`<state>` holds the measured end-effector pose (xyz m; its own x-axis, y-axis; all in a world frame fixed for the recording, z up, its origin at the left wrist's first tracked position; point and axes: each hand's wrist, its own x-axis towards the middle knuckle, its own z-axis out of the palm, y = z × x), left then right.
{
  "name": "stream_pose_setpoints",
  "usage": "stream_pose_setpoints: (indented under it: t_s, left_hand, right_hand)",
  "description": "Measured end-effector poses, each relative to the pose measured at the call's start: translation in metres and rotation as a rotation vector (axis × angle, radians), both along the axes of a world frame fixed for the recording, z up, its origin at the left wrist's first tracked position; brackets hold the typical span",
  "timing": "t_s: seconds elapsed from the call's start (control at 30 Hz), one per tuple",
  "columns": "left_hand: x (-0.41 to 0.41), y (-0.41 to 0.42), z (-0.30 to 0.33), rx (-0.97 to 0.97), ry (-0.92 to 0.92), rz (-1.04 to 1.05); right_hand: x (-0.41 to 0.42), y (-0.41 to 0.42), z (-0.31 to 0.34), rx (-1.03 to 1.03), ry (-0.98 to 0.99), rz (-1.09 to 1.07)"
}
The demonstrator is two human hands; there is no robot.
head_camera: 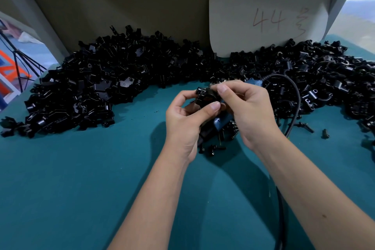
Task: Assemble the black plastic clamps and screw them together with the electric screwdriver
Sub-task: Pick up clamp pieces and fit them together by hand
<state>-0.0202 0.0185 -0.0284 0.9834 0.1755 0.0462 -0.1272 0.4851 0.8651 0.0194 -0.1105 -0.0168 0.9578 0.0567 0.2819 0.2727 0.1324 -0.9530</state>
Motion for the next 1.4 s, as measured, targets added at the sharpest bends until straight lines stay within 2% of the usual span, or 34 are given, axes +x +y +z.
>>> stream_pose_setpoints:
  t_s: [0.17,0.33,0.5,0.67,0.73,0.9,1.03,1.17,1.4]
  left_hand:
    - [-0.002,-0.001,0.004,0.014,-0.040,-0.025]
    - [-0.004,0.000,0.006,-0.052,-0.051,-0.037]
    - [-0.003,0.002,0.003,-0.006,-0.040,-0.035]
    - [-0.002,0.001,0.002,-0.022,-0.049,-0.022]
    - [-0.001,0.003,0.002,-0.063,-0.030,-0.007]
    - [0.000,0.004,0.002,-0.130,0.001,0.040]
    - [0.001,0.001,0.002,-0.066,0.004,0.101]
    - [0.002,0.001,0.000,-0.032,-0.009,0.136]
    - [0.001,-0.002,0.002,0.092,-0.098,0.163]
  right_hand:
    - [0.000,0.002,-0.006,-0.095,-0.029,-0.159]
    - [-0.005,0.003,-0.005,-0.058,-0.067,-0.022]
    - [-0.005,0.008,-0.002,-0.117,-0.054,-0.161]
    - [-0.004,0.003,0.004,-0.124,-0.014,-0.079]
    - [-0.004,0.001,0.005,-0.191,-0.022,-0.002]
    - [-0.004,-0.002,0.005,-0.405,-0.177,0.024]
    - [-0.008,-0.002,0.007,-0.542,-0.298,0.027]
    - [-0.011,0.003,0.009,-0.618,-0.311,-0.011]
    - [-0.016,0.009,0.014,-0.617,-0.359,0.006]
